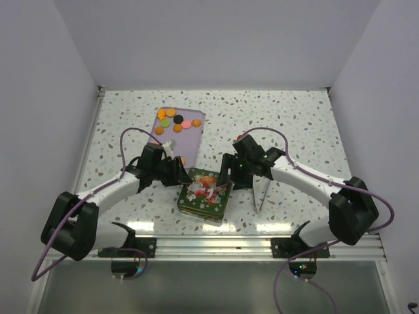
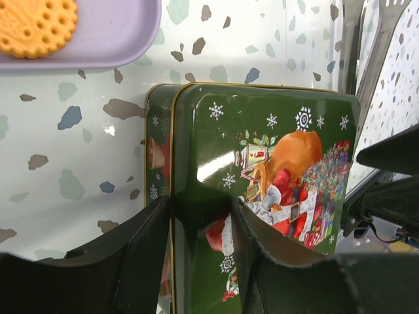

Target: Pack the cookies

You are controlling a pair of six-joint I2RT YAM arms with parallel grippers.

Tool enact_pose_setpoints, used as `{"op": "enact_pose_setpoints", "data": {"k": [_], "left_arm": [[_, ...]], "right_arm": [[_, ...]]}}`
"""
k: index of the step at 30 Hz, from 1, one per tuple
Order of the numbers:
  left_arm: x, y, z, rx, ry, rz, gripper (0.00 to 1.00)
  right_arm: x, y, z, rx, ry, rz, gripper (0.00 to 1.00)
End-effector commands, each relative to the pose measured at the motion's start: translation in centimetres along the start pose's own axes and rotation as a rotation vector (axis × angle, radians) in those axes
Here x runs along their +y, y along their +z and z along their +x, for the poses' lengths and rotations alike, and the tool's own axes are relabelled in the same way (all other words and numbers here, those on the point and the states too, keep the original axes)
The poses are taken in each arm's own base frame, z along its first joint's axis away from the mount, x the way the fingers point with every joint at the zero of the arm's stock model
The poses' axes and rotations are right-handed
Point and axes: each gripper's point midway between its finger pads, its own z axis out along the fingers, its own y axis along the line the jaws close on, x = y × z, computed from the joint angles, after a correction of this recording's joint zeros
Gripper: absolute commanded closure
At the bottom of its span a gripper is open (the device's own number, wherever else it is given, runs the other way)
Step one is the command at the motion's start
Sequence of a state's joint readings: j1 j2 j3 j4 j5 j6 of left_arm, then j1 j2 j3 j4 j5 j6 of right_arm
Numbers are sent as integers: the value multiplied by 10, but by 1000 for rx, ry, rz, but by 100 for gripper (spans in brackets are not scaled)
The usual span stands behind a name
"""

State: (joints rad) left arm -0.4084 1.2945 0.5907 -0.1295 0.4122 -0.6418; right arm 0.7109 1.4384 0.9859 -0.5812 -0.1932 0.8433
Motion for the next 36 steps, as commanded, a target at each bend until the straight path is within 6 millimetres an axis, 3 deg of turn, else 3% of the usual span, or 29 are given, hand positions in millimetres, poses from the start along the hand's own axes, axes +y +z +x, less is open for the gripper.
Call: {"op": "enact_pose_setpoints", "data": {"k": [1,6,11,19,21,26,33,36], "left_arm": [[-2,-7,10,19,46,13,53],[-3,-9,9,13,45,12,53],[-6,-11,5,5,45,11,53],[-6,-11,3,1,45,5,53],[-5,-11,4,3,45,2,53],[-1,-10,6,1,43,-8,53],[3,-8,9,6,34,-16,53],[4,-8,11,6,31,-17,53]], "right_arm": [[1,-14,-22,-81,-8,14,27],[13,-22,-48,-113,-12,3,29],[14,-20,-46,-106,6,-6,33],[2,-9,-13,-50,65,-79,54],[6,-10,-5,-44,68,-127,59],[25,-8,12,-22,41,-203,61],[56,-24,6,-45,11,-287,68],[55,-16,9,-25,10,-291,74]]}}
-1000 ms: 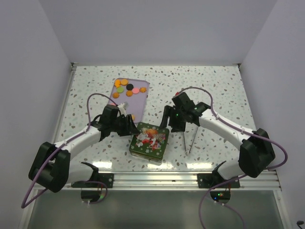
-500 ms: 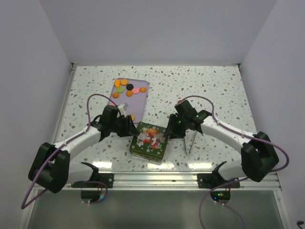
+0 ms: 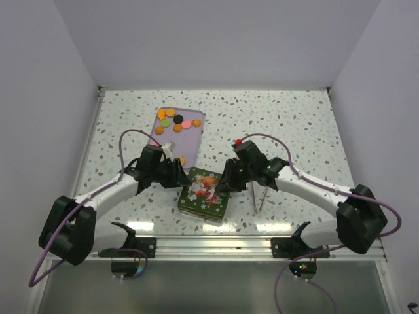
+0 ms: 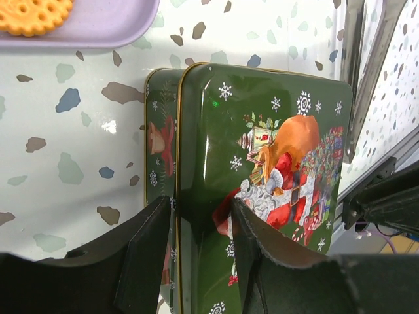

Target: Pack the cookies

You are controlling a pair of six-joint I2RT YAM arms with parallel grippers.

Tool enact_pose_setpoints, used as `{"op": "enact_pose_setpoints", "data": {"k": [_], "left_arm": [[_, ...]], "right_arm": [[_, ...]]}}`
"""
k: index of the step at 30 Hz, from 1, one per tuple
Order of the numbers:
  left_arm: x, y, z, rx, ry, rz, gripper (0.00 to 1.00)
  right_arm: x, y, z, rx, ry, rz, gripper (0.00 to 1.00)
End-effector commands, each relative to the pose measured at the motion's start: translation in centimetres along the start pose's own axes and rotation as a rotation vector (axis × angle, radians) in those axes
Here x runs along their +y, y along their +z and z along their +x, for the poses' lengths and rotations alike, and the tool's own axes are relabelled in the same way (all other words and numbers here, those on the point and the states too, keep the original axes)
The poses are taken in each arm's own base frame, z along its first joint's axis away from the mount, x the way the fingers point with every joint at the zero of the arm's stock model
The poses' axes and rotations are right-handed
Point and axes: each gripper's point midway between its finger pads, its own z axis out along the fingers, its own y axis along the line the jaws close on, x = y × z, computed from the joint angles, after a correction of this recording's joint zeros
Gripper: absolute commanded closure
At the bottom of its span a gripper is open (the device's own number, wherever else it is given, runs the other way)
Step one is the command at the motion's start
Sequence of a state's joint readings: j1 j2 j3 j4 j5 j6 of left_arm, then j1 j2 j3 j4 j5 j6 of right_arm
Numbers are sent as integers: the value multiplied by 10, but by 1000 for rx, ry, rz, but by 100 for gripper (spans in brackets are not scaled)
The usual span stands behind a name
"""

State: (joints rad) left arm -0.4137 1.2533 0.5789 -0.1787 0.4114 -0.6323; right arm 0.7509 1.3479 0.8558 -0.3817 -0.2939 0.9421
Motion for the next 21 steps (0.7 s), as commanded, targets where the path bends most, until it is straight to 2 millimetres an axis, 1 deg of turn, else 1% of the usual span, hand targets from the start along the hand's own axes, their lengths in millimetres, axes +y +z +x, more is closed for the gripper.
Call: {"op": "enact_pose_setpoints", "data": {"k": [1,2,4,5,7,9,13,15,18,21], "left_arm": [[5,-1,3,-12,22,-12,53],[5,0,4,-12,23,-13,53],[7,-1,6,-9,19,-16,53],[7,-1,6,-10,19,-17,53],[8,-1,6,-11,18,-21,53],[10,-1,9,-5,19,-26,53],[11,-2,10,0,19,-31,53],[10,-3,9,-1,25,-32,53],[9,-3,7,-2,33,-34,53],[7,-4,5,-4,36,-30,53]], "right_arm": [[29,0,-8,-9,-20,-109,80],[21,8,-1,13,-13,-96,82],[19,21,13,45,-23,-92,84],[6,32,23,69,-18,-49,84],[-3,43,39,104,-27,-23,86],[-22,55,53,144,-6,24,89],[-36,61,56,156,-7,73,90],[-34,61,53,149,-9,78,91],[-38,56,54,148,-5,111,94],[-48,50,57,141,0,139,97]]}}
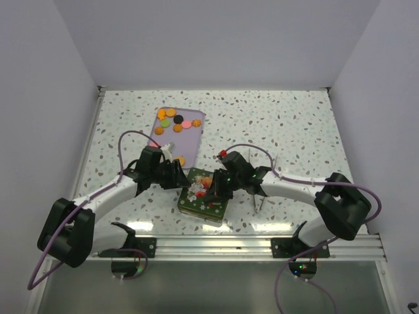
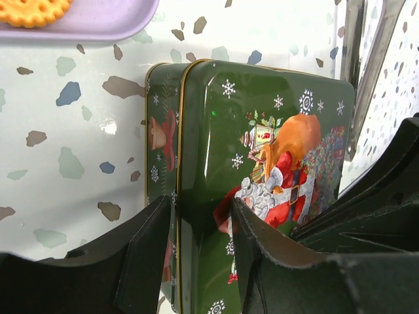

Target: Pack the cookies

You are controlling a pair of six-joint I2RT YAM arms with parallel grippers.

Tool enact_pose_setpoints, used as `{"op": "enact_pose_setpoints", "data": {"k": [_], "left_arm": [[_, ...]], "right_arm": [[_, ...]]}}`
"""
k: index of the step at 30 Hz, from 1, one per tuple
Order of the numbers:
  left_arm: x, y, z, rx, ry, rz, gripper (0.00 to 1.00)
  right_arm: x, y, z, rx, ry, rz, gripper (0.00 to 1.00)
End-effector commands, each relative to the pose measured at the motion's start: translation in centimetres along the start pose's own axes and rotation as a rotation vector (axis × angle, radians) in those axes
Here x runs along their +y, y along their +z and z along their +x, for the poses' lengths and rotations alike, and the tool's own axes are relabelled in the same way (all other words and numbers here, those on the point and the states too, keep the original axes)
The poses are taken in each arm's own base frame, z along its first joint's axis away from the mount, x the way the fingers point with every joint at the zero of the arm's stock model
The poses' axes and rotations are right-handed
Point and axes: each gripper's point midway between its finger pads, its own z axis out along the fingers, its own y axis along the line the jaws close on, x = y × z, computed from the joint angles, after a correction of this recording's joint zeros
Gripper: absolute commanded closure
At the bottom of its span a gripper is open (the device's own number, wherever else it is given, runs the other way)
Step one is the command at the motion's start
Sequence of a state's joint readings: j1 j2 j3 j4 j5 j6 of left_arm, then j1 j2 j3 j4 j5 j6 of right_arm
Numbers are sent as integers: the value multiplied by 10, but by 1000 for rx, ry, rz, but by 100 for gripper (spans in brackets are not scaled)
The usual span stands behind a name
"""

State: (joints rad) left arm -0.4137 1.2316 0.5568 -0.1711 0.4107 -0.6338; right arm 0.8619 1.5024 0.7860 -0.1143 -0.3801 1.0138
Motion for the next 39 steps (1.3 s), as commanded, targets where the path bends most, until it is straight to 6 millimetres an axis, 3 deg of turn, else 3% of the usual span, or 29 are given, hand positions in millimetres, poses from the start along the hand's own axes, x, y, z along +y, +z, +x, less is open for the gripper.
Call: {"op": "enact_pose_setpoints", "data": {"k": [1,7,10,17,21,22,27,31,34,37,39], "left_arm": [[5,-2,2,3,35,-32,53],[10,-2,0,-6,31,-59,53],[14,-4,-2,-11,35,-90,49],[26,-18,-20,-66,55,-219,21],[28,-31,-37,-131,61,-283,17],[28,-35,-40,-144,58,-293,9],[24,-72,-68,-268,64,-392,1],[15,-103,-88,-368,71,-427,0],[11,-125,-100,-431,75,-465,0],[5,-158,-113,-554,77,-494,0],[7,-175,-121,-630,72,-528,0]], "right_arm": [[-69,-4,22,21,45,242,98],[-83,-10,35,23,75,248,100],[-74,-13,29,5,58,244,100],[-65,-18,21,-2,35,257,100],[-61,-23,20,7,21,269,100],[-56,-25,16,-6,12,263,100],[-43,-39,8,-24,-28,276,98],[-21,-55,-5,-64,-70,261,95],[-10,-71,-11,-92,-105,268,90],[21,-98,-26,-160,-162,222,84],[30,-116,-27,-184,-194,215,82]]}}
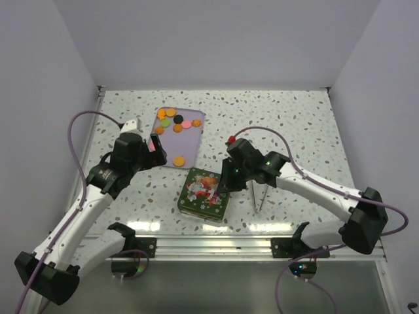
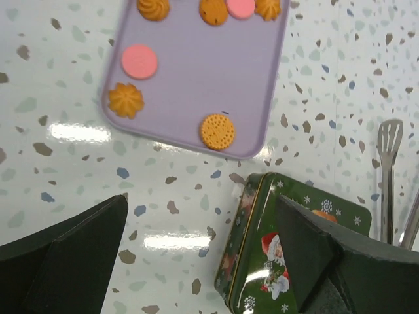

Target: Pack the cookies

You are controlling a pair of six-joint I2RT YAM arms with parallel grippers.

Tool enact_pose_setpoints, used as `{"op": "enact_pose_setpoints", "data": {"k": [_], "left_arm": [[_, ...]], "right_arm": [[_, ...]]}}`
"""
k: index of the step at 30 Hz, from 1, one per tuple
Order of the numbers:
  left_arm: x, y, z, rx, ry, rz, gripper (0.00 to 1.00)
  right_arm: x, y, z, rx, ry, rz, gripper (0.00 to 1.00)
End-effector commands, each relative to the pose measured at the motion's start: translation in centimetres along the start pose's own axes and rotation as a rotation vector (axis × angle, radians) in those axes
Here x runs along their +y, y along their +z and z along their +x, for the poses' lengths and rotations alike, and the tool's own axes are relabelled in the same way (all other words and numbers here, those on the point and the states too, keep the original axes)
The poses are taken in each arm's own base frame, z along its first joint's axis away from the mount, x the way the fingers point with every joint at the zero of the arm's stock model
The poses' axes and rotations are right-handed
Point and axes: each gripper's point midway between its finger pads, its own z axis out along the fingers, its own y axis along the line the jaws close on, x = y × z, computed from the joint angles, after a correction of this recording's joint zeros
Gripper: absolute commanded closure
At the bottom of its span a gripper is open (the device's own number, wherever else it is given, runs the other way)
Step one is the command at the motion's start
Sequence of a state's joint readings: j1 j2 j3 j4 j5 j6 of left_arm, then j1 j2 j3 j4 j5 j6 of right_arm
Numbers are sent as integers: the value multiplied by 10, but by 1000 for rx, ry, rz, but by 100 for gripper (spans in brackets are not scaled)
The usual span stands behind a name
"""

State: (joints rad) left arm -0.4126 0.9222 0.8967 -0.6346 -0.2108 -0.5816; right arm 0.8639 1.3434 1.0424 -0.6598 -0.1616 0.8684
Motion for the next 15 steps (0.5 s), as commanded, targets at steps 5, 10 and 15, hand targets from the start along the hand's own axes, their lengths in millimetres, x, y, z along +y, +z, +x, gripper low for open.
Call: {"op": "enact_pose_setpoints", "data": {"k": [5,10,15], "left_arm": [[40,-37,-46,-263,-32,-166,0],[80,-36,-53,-395,-77,-372,0],[99,-14,-47,-481,2,-447,0]], "right_arm": [[30,-96,-32,-205,-167,-73,71],[32,-151,-30,-330,-240,-149,45],[13,-173,-24,-391,-245,-126,21]]}}
